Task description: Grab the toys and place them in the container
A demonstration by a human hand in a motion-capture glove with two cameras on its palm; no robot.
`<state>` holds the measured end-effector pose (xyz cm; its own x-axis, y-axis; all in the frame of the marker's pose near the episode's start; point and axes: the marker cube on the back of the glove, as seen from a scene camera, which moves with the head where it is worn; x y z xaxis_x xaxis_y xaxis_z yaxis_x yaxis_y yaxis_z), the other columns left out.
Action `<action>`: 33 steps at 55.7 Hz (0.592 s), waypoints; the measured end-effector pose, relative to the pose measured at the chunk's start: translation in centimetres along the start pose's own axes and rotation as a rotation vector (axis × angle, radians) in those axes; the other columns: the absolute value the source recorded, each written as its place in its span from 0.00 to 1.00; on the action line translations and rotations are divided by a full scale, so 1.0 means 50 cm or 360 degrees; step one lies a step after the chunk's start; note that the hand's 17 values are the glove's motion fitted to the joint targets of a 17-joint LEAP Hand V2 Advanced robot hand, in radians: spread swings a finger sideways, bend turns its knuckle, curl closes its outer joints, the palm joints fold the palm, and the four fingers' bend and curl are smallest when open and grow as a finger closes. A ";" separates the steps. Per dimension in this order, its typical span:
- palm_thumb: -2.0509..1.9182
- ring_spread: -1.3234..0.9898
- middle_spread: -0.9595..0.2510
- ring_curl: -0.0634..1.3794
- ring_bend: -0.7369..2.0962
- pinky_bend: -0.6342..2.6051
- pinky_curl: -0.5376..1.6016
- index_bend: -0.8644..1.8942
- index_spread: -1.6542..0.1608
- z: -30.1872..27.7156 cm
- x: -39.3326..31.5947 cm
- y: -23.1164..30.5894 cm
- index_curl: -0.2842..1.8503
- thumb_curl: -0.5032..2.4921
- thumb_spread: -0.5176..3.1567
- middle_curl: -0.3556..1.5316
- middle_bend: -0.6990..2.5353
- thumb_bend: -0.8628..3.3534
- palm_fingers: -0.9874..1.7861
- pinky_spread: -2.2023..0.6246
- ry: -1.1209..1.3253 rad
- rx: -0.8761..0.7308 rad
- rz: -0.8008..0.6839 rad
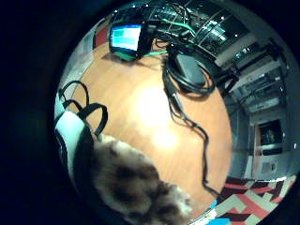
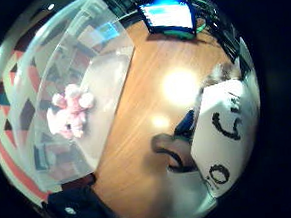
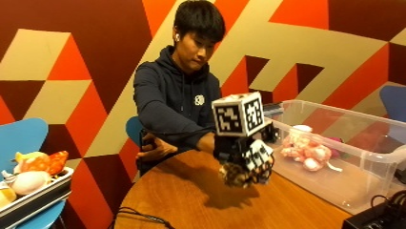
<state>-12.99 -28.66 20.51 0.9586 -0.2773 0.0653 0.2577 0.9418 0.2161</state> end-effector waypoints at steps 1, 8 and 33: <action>0.68 0.45 0.64 0.41 0.77 0.52 0.53 0.56 0.74 -0.020 -0.007 -0.002 0.53 0.41 0.32 0.58 0.56 0.22 0.79 0.63 0.0006 0.0019 -0.0005; 0.68 0.45 0.64 0.42 0.78 0.54 0.55 0.58 0.74 -0.157 -0.056 -0.010 0.58 0.42 0.32 0.59 0.58 0.22 0.77 0.63 0.0027 0.0146 -0.0039; 0.66 0.45 0.63 0.43 0.81 0.55 0.58 0.58 0.73 -0.347 -0.312 -0.074 0.66 0.47 0.33 0.61 0.59 0.20 0.75 0.63 -0.0190 0.0462 -0.0215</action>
<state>-26.79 -24.53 1.80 0.8928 -0.4323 0.1267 0.3197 0.8062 0.4979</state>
